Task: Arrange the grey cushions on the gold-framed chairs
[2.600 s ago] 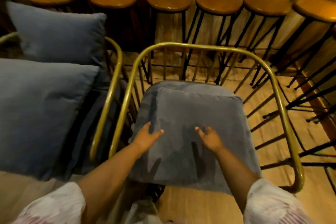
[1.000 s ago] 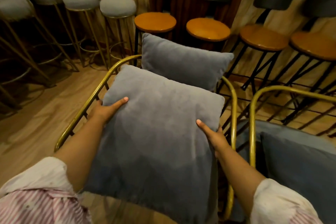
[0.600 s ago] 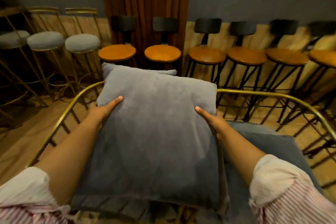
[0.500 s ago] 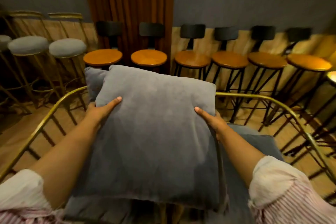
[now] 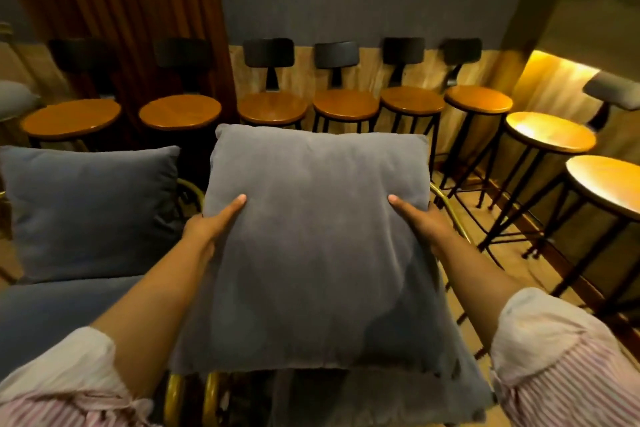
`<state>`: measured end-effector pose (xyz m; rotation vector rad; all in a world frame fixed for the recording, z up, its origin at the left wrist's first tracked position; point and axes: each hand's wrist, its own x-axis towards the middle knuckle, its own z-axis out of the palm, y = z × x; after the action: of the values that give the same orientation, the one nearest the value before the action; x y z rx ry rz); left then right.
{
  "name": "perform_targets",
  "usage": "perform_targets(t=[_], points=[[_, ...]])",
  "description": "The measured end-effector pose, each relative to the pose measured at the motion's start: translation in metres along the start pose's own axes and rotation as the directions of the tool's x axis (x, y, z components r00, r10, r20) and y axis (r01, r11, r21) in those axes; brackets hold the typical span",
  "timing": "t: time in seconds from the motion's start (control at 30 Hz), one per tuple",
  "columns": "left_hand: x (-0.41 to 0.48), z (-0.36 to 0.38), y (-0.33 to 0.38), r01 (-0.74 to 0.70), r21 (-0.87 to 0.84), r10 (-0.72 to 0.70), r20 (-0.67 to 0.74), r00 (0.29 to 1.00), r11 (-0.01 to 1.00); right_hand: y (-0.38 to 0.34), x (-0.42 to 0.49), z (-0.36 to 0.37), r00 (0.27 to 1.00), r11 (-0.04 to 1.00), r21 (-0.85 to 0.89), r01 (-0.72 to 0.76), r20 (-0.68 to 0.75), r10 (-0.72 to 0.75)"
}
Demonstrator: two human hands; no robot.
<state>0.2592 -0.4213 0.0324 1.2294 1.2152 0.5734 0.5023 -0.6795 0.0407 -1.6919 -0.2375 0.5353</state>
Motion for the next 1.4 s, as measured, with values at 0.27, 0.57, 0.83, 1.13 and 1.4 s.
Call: perform_targets(t=[0.27, 0.57, 0.83, 1.13, 1.4], points=[[0.078, 0.102, 0.029, 0.002, -0.005, -0.002, 0.08, 0.997, 1.0, -0.015, 0.12, -0.018, 0.996, 0.998, -0.032, -0.051, -0.07, 0.048], [0.176, 0.189, 0.044, -0.001, -0.142, 0.019, 0.126, 0.992, 0.99, -0.017, 0.267, -0.003, 0.993, 0.991, 0.064, -0.118, -0.011, 0.119], [0.242, 0.224, 0.0, 0.039, -0.138, -0.023, 0.12, 0.993, 0.99, 0.036, 0.324, 0.012, 0.997, 0.986, 0.167, -0.013, -0.07, 0.025], [0.278, 0.226, -0.071, 0.162, 0.107, -0.171, 0.086, 0.981, 0.981, 0.138, 0.335, 0.029, 0.981, 0.977, 0.118, -0.179, -0.053, 0.186], [0.249, 0.211, -0.057, 0.065, 0.074, -0.076, 0.15, 0.986, 0.995, 0.14, 0.302, 0.045, 0.972, 0.978, -0.168, -0.121, -0.221, 0.082]])
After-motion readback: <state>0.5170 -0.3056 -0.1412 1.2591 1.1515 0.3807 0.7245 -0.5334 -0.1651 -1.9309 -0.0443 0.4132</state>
